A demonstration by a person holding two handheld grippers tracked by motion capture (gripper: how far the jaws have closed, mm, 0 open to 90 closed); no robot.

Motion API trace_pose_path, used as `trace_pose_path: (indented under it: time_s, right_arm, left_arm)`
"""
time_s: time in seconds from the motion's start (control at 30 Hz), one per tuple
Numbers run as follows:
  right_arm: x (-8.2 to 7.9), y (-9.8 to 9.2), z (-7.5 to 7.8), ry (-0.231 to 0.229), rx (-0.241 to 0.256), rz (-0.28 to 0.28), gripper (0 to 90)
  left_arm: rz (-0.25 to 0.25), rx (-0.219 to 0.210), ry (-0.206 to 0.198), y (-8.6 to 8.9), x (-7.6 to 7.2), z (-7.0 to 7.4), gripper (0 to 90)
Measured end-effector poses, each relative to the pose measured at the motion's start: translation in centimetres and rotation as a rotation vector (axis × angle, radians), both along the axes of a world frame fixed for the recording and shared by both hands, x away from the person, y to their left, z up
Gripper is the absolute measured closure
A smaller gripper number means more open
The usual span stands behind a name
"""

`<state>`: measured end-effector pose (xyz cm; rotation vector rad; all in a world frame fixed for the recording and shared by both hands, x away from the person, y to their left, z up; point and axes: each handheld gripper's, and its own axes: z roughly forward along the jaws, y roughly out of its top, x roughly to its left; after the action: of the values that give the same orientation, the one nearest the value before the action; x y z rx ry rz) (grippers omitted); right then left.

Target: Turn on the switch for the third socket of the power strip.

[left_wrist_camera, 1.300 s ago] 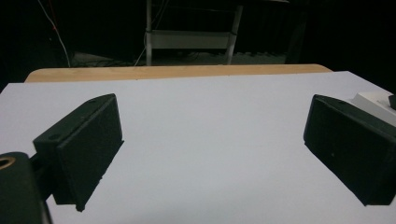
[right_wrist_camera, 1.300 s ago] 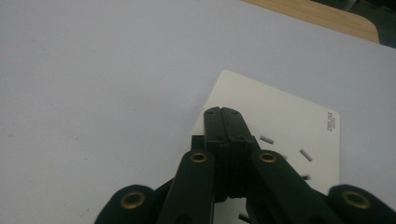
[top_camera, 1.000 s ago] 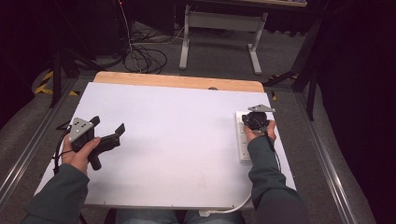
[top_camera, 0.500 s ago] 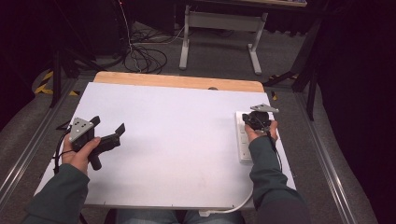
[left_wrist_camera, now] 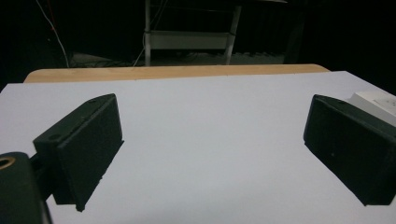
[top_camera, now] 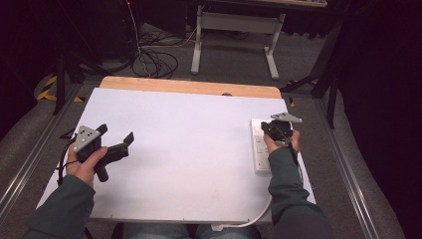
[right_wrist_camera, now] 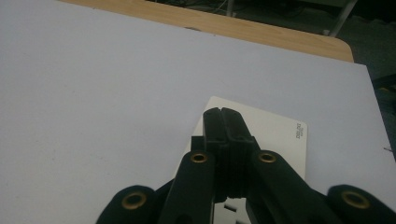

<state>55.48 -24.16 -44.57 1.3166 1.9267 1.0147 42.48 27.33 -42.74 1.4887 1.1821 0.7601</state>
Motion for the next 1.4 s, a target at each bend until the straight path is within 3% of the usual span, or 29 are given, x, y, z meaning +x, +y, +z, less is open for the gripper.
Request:
trace_pose_path:
  time_s: [0.43, 0.93, 1.4]
  right_arm:
    - [-1.2, -0.2, 1.1, -0.045, 0.047, 0.026, 90.0]
    - [-4.7, -1.2, 2.9, -0.118, 0.112, 0.045, 90.0]
    - [-7.1, -0.6, 3.3, -0.161, 0.145, 0.1, 90.0]
  left_arm:
    - [-0.003, 0.007, 0.004, -0.1, 0.1, 0.0, 5.1]
    - [-0.001, -0.002, 0.004, -0.2, 0.2, 0.0, 5.1]
    - [0.01, 0.002, 0.005, 0.1, 0.1, 0.0, 5.1]
